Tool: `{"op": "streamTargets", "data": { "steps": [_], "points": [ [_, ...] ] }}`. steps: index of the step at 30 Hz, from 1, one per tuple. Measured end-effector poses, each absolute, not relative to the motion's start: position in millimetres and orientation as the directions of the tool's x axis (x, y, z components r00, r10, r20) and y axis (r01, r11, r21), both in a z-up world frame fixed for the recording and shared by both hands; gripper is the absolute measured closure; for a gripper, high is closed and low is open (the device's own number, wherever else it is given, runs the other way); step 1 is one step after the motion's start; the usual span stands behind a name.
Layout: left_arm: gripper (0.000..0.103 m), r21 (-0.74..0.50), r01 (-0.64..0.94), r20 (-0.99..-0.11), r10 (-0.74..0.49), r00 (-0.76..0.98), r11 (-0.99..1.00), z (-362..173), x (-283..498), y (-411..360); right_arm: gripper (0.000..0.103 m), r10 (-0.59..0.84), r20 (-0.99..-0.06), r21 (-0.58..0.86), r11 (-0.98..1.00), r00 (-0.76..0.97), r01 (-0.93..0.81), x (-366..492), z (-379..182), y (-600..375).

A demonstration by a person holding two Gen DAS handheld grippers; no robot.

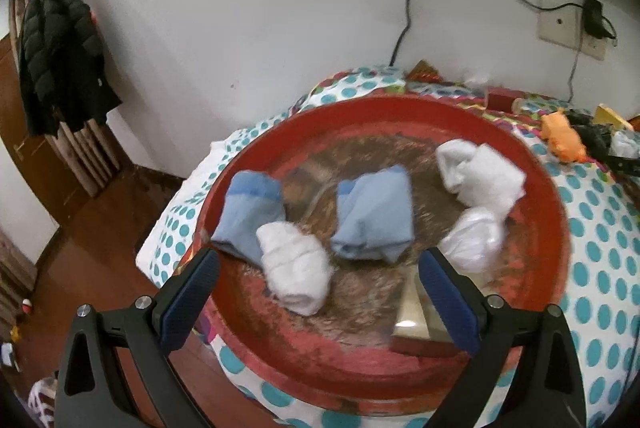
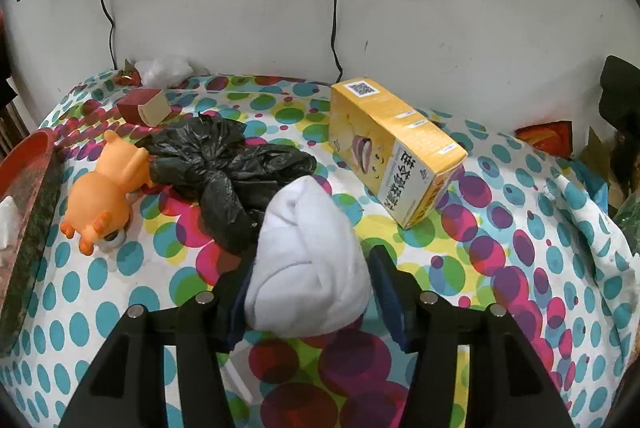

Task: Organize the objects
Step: 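Grasp the white sock ball with the right gripper, then grasp the orange rubber toy with the left gripper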

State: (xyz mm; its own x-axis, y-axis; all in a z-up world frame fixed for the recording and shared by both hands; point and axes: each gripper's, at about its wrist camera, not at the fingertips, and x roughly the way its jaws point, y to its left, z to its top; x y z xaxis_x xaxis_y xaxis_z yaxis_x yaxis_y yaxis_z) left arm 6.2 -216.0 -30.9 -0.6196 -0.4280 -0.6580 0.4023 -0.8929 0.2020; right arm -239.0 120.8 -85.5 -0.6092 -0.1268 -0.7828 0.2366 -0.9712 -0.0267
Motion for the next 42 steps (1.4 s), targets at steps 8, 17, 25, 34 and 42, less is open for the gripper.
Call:
{"op": "streamTargets", "data": {
  "steps": [8,17,25,34,42],
  "points": [
    [0.003,0.114,0.274,-0.665,-0.278,-0.693,-0.955,-2.7,-26.4,-157.3,0.055,-0.202,-0.774,0.052,-0.965,-0.600,0.258,-230.4,-83.2,133.5],
    [0.002,0.122,0.096,-0.680,-0.153,-0.717,-0.988,-4.0,-86.9,-69.7,0.056,-0.213,-0.778,0.021,-0.949,-0.592,0.314,-183.9,-83.3,163.7],
    [0.001,0.114,0.024,-0.734,-0.100,-0.672,-0.993,-21.4,-156.6,-32.6,0.056,-0.203,-0.779,0.018,-0.953,-0.594,0.303,-158.8,-83.4,189.9],
    [0.002,0.102,0.019,-0.803,-0.094,-0.589,-0.995,-52.4,-221.9,-26.4,0.054,-0.185,-0.782,-0.008,-0.952,-0.595,0.306,-154.7,-83.6,183.5],
    [0.024,0.103,0.045,-0.840,-0.111,-0.532,-0.994,-75.4,-249.2,-33.8,0.054,-0.181,-0.782,-0.011,-0.952,-0.596,0.304,-153.7,-83.3,182.6]
  ]
}}
